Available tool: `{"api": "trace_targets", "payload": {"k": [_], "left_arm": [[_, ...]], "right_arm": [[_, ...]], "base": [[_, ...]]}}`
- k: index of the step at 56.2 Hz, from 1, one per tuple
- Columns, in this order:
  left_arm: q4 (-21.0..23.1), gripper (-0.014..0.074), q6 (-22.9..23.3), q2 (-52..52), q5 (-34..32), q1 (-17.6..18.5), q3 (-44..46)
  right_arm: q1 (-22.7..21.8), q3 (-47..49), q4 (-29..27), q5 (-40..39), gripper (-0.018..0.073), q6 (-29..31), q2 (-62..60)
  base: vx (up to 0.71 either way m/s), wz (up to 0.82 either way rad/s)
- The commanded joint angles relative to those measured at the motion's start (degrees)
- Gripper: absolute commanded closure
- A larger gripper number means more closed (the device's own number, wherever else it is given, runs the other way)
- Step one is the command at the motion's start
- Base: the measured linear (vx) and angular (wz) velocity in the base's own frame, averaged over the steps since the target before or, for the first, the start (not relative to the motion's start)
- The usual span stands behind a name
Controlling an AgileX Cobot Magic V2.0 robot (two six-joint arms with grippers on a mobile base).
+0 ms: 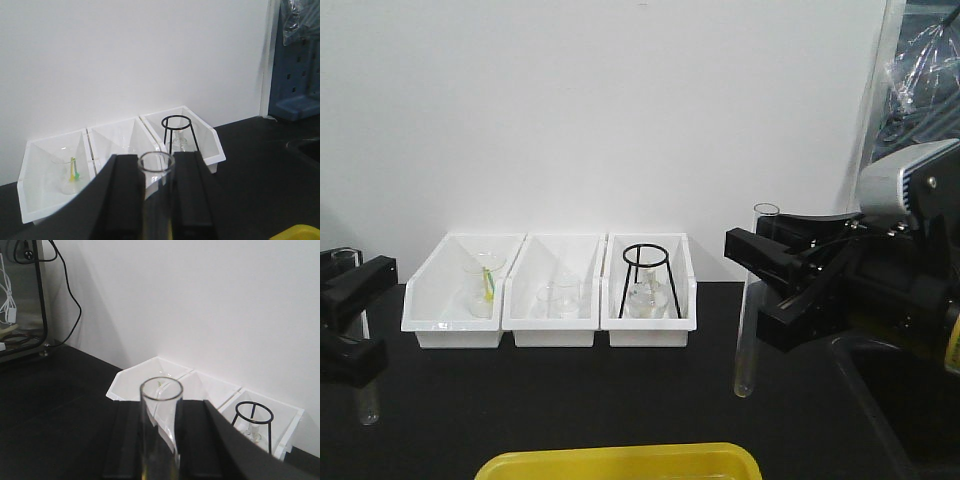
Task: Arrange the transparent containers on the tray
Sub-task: 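Lower the left gripper's test tube over the yellow tray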
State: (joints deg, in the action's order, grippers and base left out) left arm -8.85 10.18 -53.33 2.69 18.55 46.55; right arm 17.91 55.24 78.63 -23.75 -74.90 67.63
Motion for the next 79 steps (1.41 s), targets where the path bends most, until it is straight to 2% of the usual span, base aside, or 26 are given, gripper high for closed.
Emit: {"api": "trace_targets", "payload": {"k": [1,25,35,44,51,56,67,72,79], "left_arm": [[0.36,0.0601,0.55,0.57,-4.78,0.27,1.53],[0.39,0.0601,1.65,0.57,-5.27,0.27,1.53],[2.18,0.0601,11.28,0.13,2.78,0.27,1.53],[7.85,0.0601,12.0,-3.17,10.07,0.9,1.72],[13.19,0.0601,6.69,-7.51,14.36,1.95,1.72],[19.64,0.0601,1.89,-11.56,15.97,2.08,1.72],[39.08,0.0601,-11.33,-20.01,15.91,1.98,1.79],[48.95,0.0601,-19.9,-23.33,16.13,1.98,1.84],[58.87,0.0601,-28.28,-27.48,15.81,1.98,1.84]], "right_arm": [[-0.11,1.81,-1.44,-1.2,0.0572,0.13,-1.35],[-0.11,1.81,-1.44,-1.27,0.0572,0.08,-1.35],[-0.11,1.81,-1.44,-1.33,0.0572,-4.08,-1.35],[-0.11,1.81,-1.44,-1.05,0.0572,-4.61,-1.35],[-0.11,1.81,-1.18,-1.05,0.0572,-4.61,-1.35],[-0.11,1.81,-0.38,-0.63,0.0572,-4.61,-1.35],[-0.11,1.81,1.4,0.45,0.0572,-4.61,-1.35],[-0.11,1.81,1.46,0.45,0.0572,-4.61,-1.35],[-0.11,1.81,1.58,0.45,0.0572,-4.61,-1.35]], "base": [[0.0,0.0],[0.0,0.0],[0.0,0.0],[0.0,0.0],[0.0,0.0],[0.0,0.0],[0.0,0.0],[0.0,0.0],[0.0,0.0]]}}
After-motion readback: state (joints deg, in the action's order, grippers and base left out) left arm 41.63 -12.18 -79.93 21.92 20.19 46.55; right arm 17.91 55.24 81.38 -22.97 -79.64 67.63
